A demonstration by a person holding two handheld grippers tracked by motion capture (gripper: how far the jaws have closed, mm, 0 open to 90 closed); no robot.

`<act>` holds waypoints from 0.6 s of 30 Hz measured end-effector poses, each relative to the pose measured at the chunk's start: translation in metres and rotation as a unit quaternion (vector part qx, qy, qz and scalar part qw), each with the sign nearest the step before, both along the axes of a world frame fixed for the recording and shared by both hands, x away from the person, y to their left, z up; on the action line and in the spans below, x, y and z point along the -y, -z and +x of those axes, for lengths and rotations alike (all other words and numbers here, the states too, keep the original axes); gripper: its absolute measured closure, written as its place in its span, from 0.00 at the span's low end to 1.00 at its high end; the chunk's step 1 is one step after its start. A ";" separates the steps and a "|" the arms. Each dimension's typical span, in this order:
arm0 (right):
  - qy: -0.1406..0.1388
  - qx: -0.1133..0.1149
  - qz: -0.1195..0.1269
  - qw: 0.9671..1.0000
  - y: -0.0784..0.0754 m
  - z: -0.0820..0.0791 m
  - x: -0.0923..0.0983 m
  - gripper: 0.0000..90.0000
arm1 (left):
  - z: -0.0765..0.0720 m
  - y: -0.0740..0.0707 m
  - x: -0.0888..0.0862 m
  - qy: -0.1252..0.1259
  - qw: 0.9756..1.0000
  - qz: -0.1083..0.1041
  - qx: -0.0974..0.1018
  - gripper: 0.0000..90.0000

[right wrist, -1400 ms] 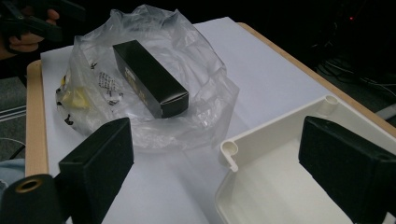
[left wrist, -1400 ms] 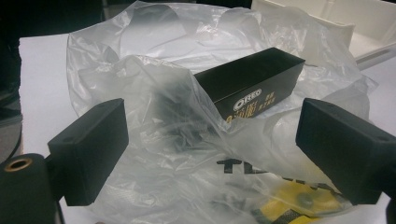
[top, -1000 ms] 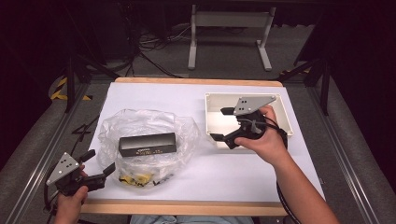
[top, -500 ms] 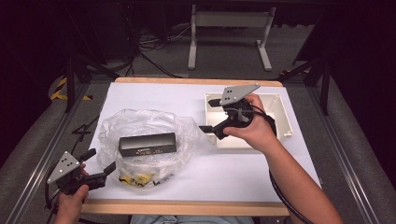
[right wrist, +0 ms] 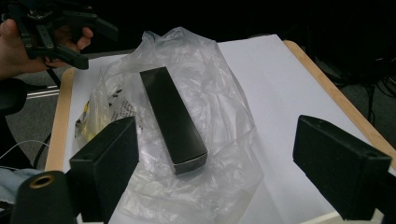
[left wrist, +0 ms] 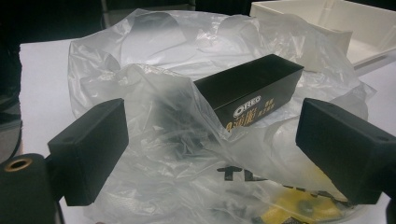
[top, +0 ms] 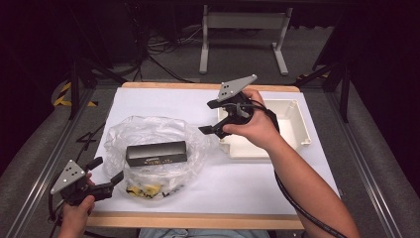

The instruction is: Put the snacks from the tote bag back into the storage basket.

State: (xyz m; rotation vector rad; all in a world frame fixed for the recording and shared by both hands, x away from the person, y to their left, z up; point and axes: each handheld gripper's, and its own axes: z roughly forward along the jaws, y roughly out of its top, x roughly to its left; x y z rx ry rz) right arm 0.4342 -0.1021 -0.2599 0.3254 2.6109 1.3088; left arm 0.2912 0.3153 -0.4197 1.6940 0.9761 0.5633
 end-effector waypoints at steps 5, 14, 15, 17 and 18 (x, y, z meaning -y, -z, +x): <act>-0.034 0.001 -0.007 0.999 0.003 0.009 -0.016 0.18 | 0.001 0.001 0.002 0.004 1.000 -0.001 0.002 0.11; -0.063 -0.001 -0.021 0.998 0.016 0.021 -0.042 0.18 | 0.002 0.000 0.002 0.006 1.000 -0.002 0.001 0.11; -0.067 0.001 -0.023 0.998 0.018 0.022 -0.045 0.19 | 0.002 0.000 0.002 0.007 1.000 -0.002 0.001 0.11; -0.074 0.003 -0.032 0.997 0.021 0.026 -0.051 0.21 | 0.002 0.000 0.002 0.007 1.000 -0.002 0.001 0.11; -0.077 0.002 -0.033 0.997 0.022 0.027 -0.052 0.21 | 0.002 0.000 0.002 0.006 1.000 -0.003 0.002 0.11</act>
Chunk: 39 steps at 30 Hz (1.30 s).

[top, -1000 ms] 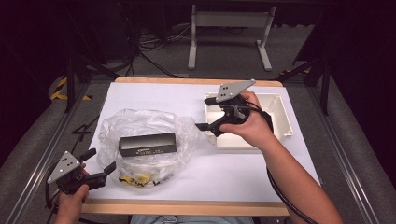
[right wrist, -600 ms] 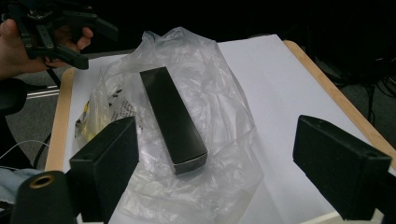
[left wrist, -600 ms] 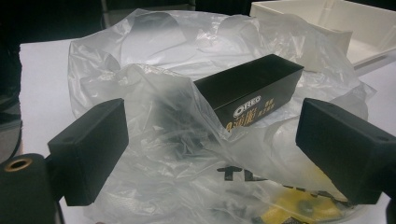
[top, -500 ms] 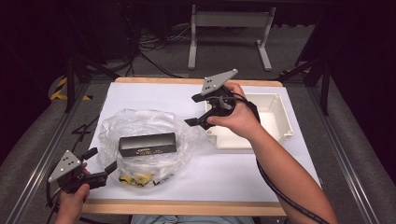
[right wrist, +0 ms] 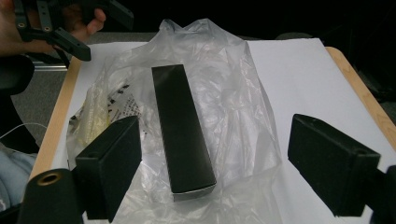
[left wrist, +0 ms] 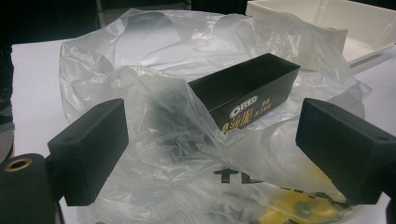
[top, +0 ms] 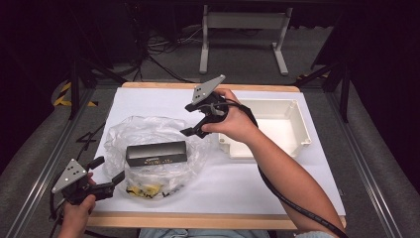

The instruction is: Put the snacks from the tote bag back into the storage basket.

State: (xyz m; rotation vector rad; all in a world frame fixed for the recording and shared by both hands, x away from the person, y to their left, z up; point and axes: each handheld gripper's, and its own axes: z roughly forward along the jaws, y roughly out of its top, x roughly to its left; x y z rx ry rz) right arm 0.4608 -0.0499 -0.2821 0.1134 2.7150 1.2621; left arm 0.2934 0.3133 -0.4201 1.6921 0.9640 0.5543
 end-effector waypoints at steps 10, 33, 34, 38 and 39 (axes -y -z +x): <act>-0.004 -0.039 -0.001 0.999 0.022 0.008 -0.017 0.22 | 0.000 0.000 0.000 0.000 1.000 0.000 0.001 0.11; -0.020 -0.049 -0.079 0.995 0.078 0.019 -0.040 0.20 | 0.001 0.000 0.000 0.003 1.000 0.001 -0.001 0.11; -0.021 -0.051 -0.081 0.995 0.080 0.019 -0.042 0.20 | 0.001 0.000 0.000 0.003 1.000 0.001 -0.001 0.11; -0.026 -0.053 -0.089 0.994 0.085 0.018 -0.046 0.20 | 0.001 0.000 0.000 0.005 1.000 -0.001 0.000 0.11; -0.027 -0.053 -0.092 0.994 0.087 0.018 -0.048 0.20 | 0.001 0.000 0.000 0.005 1.000 -0.002 0.000 0.11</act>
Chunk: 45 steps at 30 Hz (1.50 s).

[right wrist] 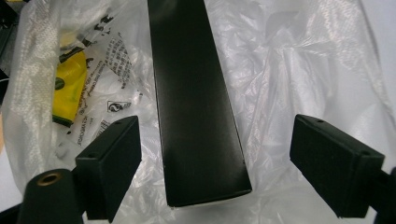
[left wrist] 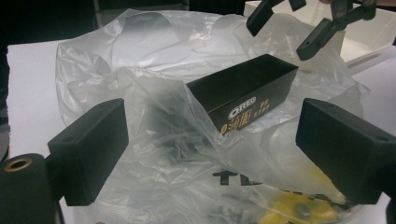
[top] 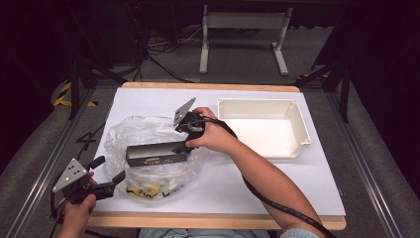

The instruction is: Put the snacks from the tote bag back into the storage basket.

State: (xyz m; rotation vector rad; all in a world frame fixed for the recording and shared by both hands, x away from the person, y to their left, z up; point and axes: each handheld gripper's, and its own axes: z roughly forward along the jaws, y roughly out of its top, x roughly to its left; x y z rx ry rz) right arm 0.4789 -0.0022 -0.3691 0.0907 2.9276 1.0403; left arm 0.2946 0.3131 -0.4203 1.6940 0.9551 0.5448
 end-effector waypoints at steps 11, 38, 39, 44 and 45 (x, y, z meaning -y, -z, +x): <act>-0.003 -0.003 -0.036 0.999 0.017 0.001 -0.011 0.19 | 0.001 0.001 0.000 0.001 1.000 -0.001 -0.001 0.11; -0.036 -0.017 -0.096 0.995 0.031 0.001 -0.028 0.46 | 0.001 0.001 0.001 0.002 1.000 0.001 0.000 0.11; -0.037 -0.015 -0.096 0.995 0.031 0.001 -0.027 0.46 | 0.001 0.001 0.001 0.002 1.000 0.001 0.000 0.11; -0.038 -0.016 -0.088 0.995 0.029 0.000 -0.027 0.47 | 0.000 0.000 0.001 0.002 1.000 0.003 0.000 0.11; -0.034 -0.016 -0.087 0.995 0.027 -0.001 -0.027 0.48 | 0.000 0.000 0.001 0.002 1.000 0.002 -0.001 0.11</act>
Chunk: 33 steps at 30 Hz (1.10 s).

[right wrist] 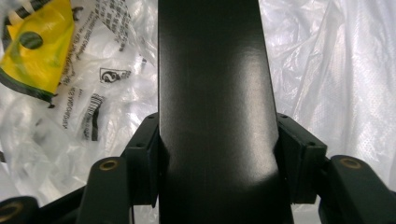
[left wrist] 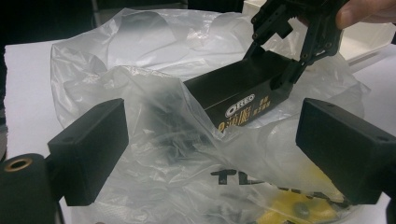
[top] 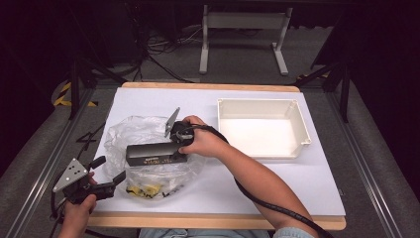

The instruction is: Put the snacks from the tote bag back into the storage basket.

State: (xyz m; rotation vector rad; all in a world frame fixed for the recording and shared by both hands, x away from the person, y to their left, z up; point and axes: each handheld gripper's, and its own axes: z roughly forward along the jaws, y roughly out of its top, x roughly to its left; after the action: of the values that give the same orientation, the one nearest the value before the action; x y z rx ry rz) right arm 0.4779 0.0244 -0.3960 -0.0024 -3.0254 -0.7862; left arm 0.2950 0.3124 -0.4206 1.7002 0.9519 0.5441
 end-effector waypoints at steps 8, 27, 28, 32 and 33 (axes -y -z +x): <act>0.007 0.001 -0.004 1.000 -0.021 -0.006 0.001 0.48 | 0.000 0.000 0.000 0.000 1.000 0.001 0.000 0.11; 0.001 0.016 0.005 1.000 -0.068 -0.014 0.015 0.48 | 0.003 0.000 0.002 0.000 1.000 0.002 -0.002 0.11; 0.001 0.020 0.009 1.000 -0.070 -0.014 0.016 0.48 | 0.003 0.000 0.002 0.000 1.000 0.000 -0.001 0.11; 0.003 0.021 0.014 1.000 -0.079 -0.014 0.021 0.48 | 0.004 0.000 0.003 0.001 1.000 -0.001 0.001 0.11; 0.003 0.024 0.015 1.000 -0.081 -0.014 0.023 0.48 | 0.004 0.000 0.003 0.001 1.000 0.002 0.000 0.11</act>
State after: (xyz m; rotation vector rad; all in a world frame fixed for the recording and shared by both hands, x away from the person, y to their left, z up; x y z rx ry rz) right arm 0.4642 0.0017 -0.3154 0.0078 -3.0594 -0.8457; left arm 0.2994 0.3094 -0.4204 1.7054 0.9490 0.5441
